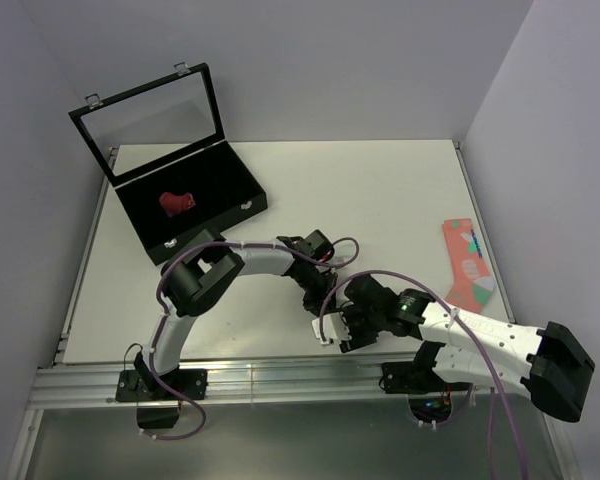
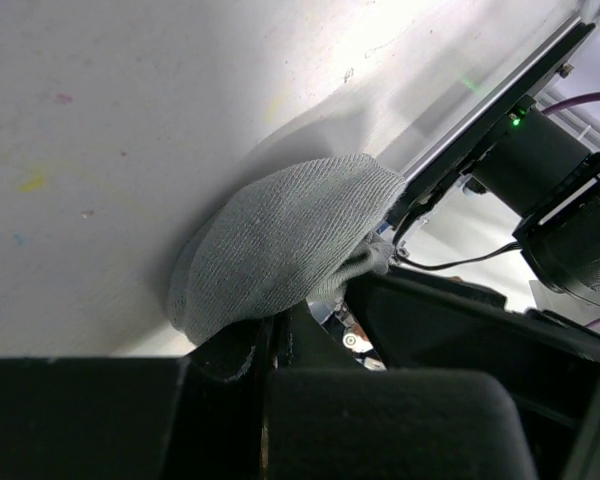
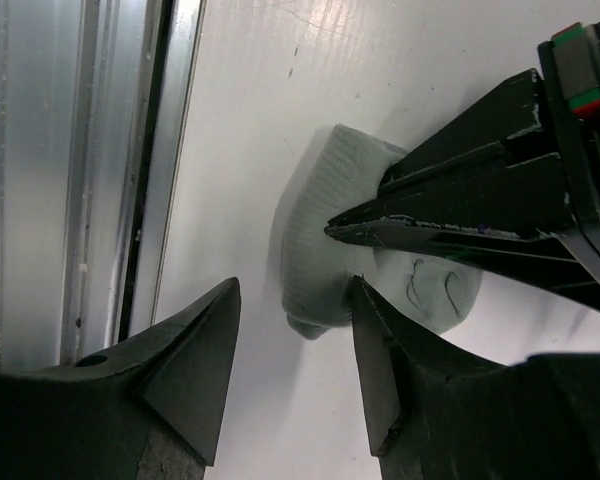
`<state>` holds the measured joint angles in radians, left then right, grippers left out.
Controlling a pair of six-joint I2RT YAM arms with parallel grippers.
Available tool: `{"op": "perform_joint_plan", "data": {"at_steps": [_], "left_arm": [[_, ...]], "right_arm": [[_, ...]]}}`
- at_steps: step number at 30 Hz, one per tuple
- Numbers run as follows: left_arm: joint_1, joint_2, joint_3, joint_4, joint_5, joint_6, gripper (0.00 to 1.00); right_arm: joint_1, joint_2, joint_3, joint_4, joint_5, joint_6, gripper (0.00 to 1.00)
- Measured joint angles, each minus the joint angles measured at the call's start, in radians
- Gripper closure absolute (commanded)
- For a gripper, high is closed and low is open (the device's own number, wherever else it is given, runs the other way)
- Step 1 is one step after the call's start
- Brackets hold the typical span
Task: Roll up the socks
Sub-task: Roll the sock at the center of the board.
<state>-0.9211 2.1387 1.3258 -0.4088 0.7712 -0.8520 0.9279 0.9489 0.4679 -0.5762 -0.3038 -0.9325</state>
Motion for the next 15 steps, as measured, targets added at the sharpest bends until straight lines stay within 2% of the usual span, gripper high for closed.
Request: {"op": "perform_joint_plan", "data": {"at_steps": [4, 7, 11, 15], "left_arm": [[0.002, 0.0, 0.0, 0.0, 0.001, 0.001, 1.0], [0.002, 0.0, 0.0, 0.0, 0.002, 0.001, 1.0], [0.005, 0.0, -0.006, 0.005, 0.008, 0.0, 1.0], [0.012, -0.002, -0.03, 0.032, 0.029, -0.014, 0.95]], "right_arm": [[0.005, 0.033, -0.016, 0.034, 0.016, 0.001, 0.47], [0.006, 0.056, -0.018, 0.054, 0.027, 0.003, 0.52], [0.006, 0.084, -0.017, 0.083, 0.037, 0.019, 0.67], [0.005, 0.115, -0.007, 0.093, 0.037, 0.043, 0.76]]}}
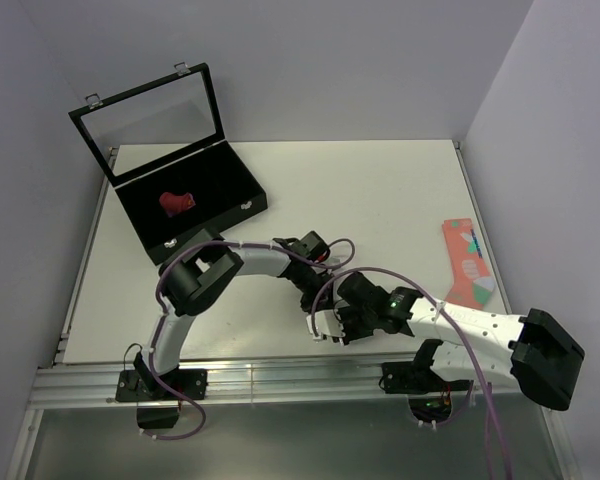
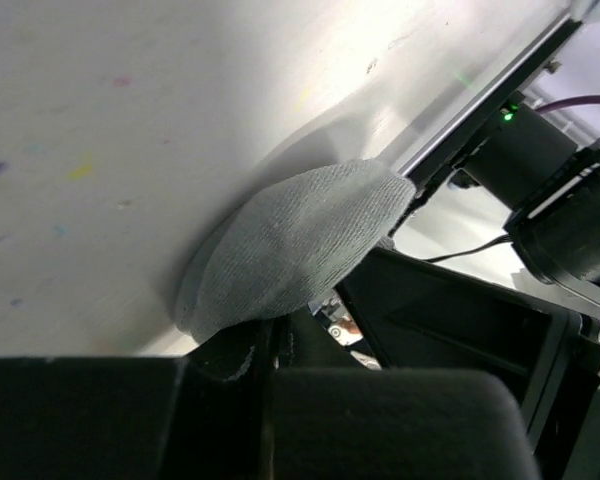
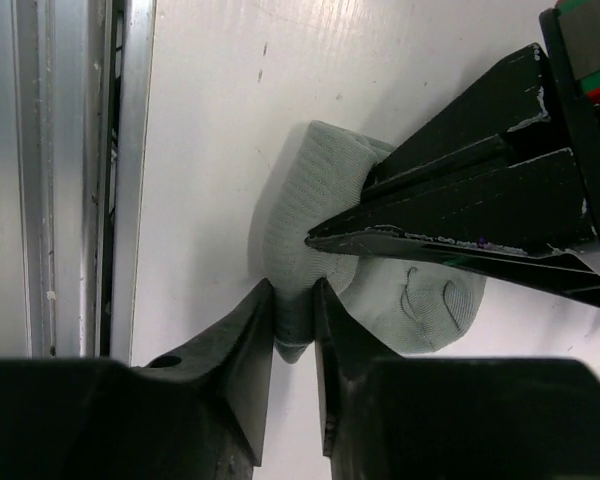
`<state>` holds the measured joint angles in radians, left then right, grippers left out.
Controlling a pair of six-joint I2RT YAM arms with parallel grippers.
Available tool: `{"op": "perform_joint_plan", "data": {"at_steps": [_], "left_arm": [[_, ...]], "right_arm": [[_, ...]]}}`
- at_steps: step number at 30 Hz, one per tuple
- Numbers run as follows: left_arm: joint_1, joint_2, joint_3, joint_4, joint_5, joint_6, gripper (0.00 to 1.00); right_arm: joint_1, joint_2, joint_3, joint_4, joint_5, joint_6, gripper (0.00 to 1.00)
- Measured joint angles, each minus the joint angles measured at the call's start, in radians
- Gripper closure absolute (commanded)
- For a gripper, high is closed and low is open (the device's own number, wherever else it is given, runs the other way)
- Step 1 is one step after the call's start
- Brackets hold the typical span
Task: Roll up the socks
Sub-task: Roll the sock at the center of the board.
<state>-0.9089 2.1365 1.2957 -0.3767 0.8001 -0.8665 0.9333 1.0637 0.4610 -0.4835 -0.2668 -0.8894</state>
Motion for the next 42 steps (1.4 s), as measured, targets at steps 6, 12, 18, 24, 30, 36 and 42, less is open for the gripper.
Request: {"op": "perform_joint_plan", "data": {"at_steps": [6, 12, 18, 24, 30, 36, 42], "left_arm": [[0.016, -0.046, -0.107, 0.12, 0.007, -0.09, 0.94], [0.019, -0.107, -0.236, 0.3, -0.039, -0.25, 1.0], [0.018, -0.167, -0.366, 0.506, -0.132, -0.432, 1.0], [0.001, -0.234, -0.474, 0.653, -0.28, -0.578, 1.0], [-0.033, -0.275, -0.513, 0.686, -0.418, -0.642, 1.0], [-0.067, -0.301, -0.546, 0.728, -0.515, -0.666, 0.97], [-0.133, -0.345, -0.568, 0.741, -0.692, -0.566, 0.81]], "right_arm": [[-0.024, 0.011, 0.009, 0.002, -0.042, 0.017, 0.79], [-0.171, 0.139, 0.105, -0.079, -0.188, -0.005, 0.79], [-0.328, 0.336, 0.25, -0.219, -0.335, -0.075, 0.79], [-0.438, 0.545, 0.413, -0.37, -0.435, -0.136, 0.79], [-0.482, 0.75, 0.566, -0.515, -0.484, -0.138, 0.79], [-0.502, 0.884, 0.684, -0.627, -0.503, -0.076, 0.79], [-0.51, 0.983, 0.77, -0.708, -0.493, 0.003, 0.78]]}}
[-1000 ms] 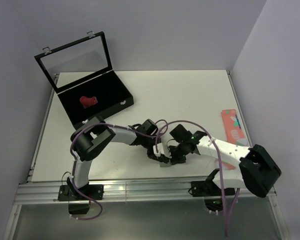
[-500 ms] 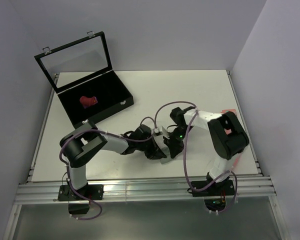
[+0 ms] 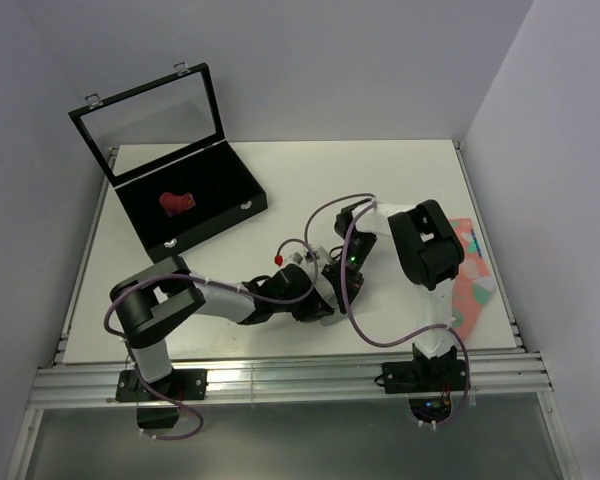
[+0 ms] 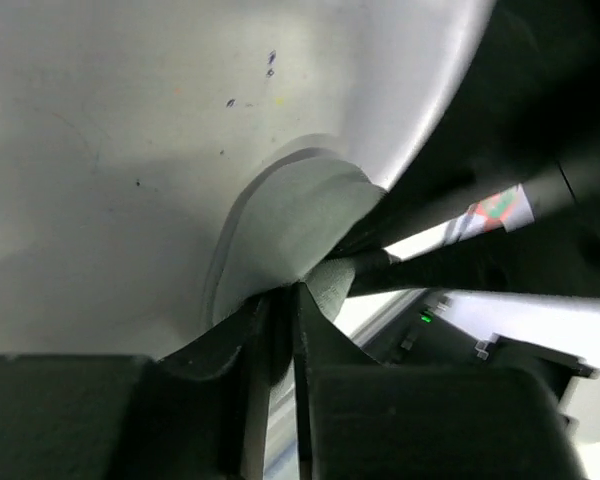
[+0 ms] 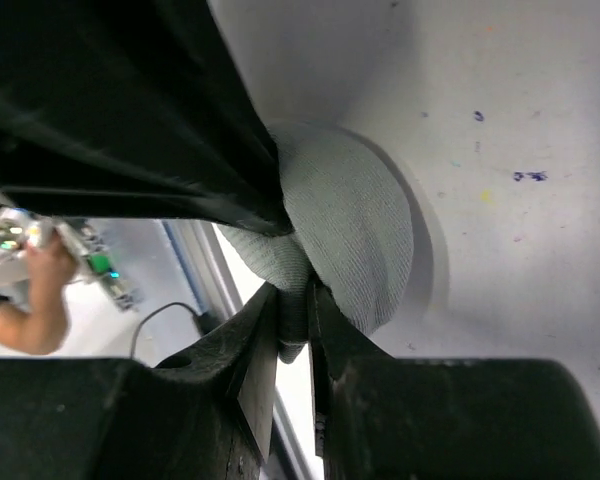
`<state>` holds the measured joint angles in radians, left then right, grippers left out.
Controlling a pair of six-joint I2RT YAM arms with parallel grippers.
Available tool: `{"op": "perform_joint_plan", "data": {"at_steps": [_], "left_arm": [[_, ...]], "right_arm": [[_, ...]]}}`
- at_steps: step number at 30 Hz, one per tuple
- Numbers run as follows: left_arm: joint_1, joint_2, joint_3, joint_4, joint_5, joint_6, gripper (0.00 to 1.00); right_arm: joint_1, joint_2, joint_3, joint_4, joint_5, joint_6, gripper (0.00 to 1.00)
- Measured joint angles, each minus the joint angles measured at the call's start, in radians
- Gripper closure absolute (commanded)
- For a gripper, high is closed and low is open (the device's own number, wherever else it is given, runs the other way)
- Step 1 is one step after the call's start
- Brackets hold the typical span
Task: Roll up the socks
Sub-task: Roll the sock at the center of the board.
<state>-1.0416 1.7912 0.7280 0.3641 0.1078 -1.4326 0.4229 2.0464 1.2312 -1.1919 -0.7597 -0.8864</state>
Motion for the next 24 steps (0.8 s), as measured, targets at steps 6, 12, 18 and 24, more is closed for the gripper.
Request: {"op": "perform_joint_plan", "data": {"at_steps": [6, 12, 18, 24], "left_arm": [[-0.041, -0.058, -0.042, 0.019, -0.181, 0.124, 0.71], [-0.109, -0.115, -0.045, -0.022, -0.394, 0.284, 0.64], [-0.194, -0.178, -0.074, 0.037, -0.541, 0.49, 0.59], [-0.182, -0.19, -0.136, 0.188, -0.451, 0.729, 0.56]], "right_arm": [[0.0, 0.048, 0.05, -0.036, 0.004, 0.051, 0.79], [0.0, 0.103, 0.107, -0.083, 0.007, 0.072, 0.78], [0.0, 0.141, 0.145, -0.119, 0.013, 0.085, 0.79], [0.0, 0.166, 0.165, -0.142, 0.014, 0.09, 0.78]]}}
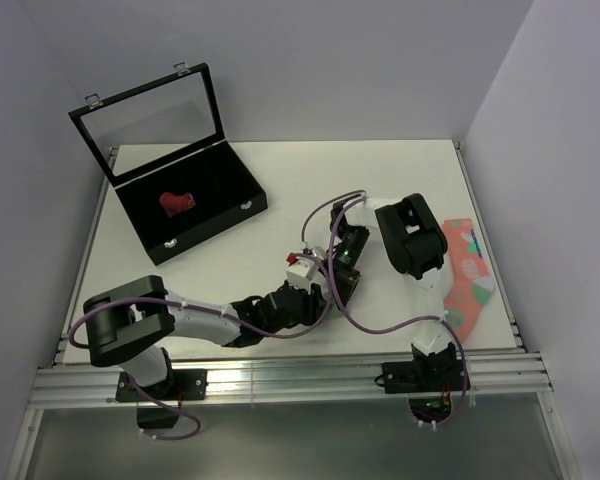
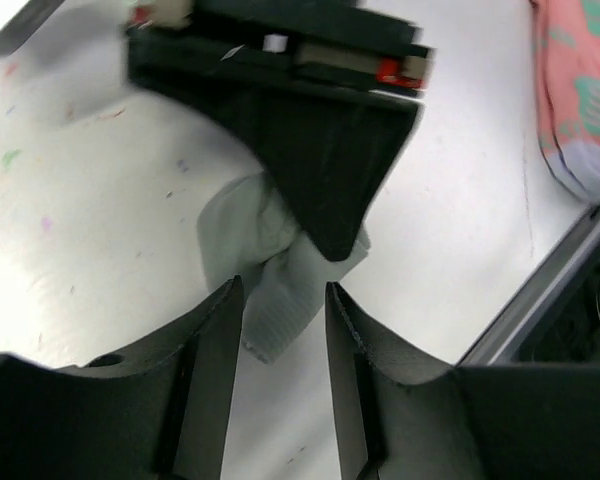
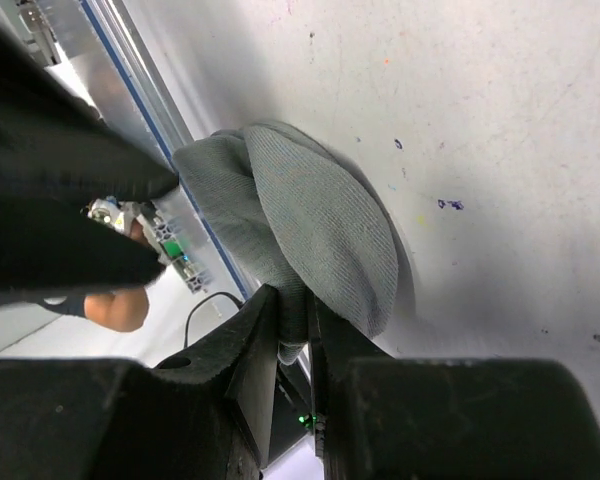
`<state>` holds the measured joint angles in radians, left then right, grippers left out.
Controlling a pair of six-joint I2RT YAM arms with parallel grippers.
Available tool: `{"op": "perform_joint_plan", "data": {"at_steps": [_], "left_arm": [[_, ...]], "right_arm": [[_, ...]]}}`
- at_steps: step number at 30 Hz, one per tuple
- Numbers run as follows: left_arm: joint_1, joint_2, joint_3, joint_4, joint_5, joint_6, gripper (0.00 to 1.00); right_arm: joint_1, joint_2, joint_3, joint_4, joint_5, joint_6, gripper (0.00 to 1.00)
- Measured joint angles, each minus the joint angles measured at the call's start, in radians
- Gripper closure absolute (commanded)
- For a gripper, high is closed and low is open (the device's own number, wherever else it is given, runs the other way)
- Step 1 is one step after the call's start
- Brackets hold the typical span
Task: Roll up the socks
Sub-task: Roll the sock at the center of the board.
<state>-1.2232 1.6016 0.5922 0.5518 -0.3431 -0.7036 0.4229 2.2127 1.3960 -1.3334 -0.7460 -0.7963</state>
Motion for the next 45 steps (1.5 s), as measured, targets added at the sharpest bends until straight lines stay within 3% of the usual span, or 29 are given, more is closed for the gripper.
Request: {"op": "perform_joint_plan", "data": {"at_steps": [12, 29, 32, 36, 43, 45], "left_arm": [[0.058, 0.079, 0.055, 0.051, 0.287, 0.222, 0.55], [0.122, 0.165, 0.078, 0.082, 0.393, 0.246, 0.58], [0.129, 0.179, 0.08, 0.095, 0.412, 0.235, 0.68], [0.138, 0.197, 0.103, 0.093, 0.437, 0.21, 1.0], [0.148, 0.229, 0.164, 0.027, 0.452, 0.128, 1.0], [0.15, 0.234, 0.182, -0.005, 0.452, 0.091, 1.0]], "right_arm": [[0.0, 0.017, 0.019, -0.024, 0.002, 0.0, 0.78], [0.0, 0.037, 0.036, -0.044, 0.002, -0.001, 0.78], [0.0, 0.037, 0.038, -0.044, 0.004, 0.0, 0.78], [-0.002, 0.036, 0.039, -0.04, 0.017, 0.009, 0.75], [-0.014, 0.005, 0.018, -0.021, 0.047, 0.06, 0.46], [-0.014, -0.031, -0.003, -0.001, 0.054, 0.081, 0.44]]}}
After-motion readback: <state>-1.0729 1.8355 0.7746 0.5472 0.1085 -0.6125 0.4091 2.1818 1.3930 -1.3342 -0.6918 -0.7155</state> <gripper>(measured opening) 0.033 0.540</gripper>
